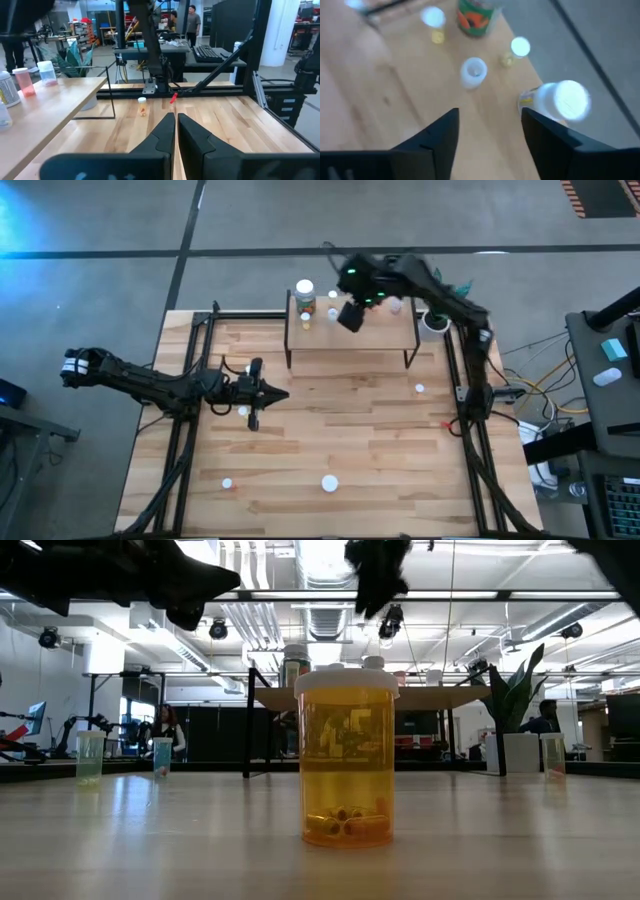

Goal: Pick and place medicine bottles onto shelf by color
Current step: Put the blue pill bottle on the shelf

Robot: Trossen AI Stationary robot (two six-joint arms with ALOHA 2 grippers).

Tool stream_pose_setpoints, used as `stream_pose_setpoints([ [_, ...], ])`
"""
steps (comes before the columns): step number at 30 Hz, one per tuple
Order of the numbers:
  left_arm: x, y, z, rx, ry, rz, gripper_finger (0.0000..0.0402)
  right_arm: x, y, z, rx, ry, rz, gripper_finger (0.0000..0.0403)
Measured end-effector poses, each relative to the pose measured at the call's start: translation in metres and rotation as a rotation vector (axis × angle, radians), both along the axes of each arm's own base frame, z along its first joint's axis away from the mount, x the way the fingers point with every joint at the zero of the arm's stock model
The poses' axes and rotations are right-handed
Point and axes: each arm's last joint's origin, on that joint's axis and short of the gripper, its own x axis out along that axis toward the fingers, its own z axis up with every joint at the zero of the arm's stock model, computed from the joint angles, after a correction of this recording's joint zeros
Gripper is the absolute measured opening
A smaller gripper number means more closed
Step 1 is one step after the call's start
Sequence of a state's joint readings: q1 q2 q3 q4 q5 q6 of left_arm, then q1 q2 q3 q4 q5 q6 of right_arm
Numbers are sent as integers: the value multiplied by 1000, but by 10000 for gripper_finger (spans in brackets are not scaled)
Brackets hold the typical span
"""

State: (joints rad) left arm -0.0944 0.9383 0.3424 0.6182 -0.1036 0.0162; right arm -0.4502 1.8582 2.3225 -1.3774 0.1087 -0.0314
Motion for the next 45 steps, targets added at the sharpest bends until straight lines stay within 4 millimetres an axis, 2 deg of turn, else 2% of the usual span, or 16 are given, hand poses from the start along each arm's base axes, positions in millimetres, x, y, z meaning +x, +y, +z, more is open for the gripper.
stream_pose_setpoints([
  [4, 0, 0, 0, -2, 7, 0, 2, -25, 40, 29, -60, -117, 86, 162],
  [8, 2, 0, 4, -7, 36, 0, 2, -45, 83, 30, -96, -236, 193, 117],
  [12, 3, 0, 9, -5, 103, 1, 2, -62, 116, 2, -114, -335, 284, 76],
  [18, 3, 0, 14, -37, 293, 11, 2, -78, 144, -67, -136, -484, 372, 36],
  [22, 0, 2, 23, -97, 497, 81, 2, -83, 158, -103, -163, -599, 426, 28],
  [28, -10, 8, 33, -147, 754, 263, 21, -90, 171, -130, -196, -695, 492, 27],
  [33, -17, 25, 35, -203, 888, 403, 81, -92, 173, -130, -205, -693, 510, 27],
  [38, -24, 54, 29, -248, 984, 544, 152, -92, 174, -127, -199, -708, 505, 27],
  [45, -26, 97, 13, -312, 1097, 596, 216, -92, 174, -127, -195, -708, 503, 27],
])
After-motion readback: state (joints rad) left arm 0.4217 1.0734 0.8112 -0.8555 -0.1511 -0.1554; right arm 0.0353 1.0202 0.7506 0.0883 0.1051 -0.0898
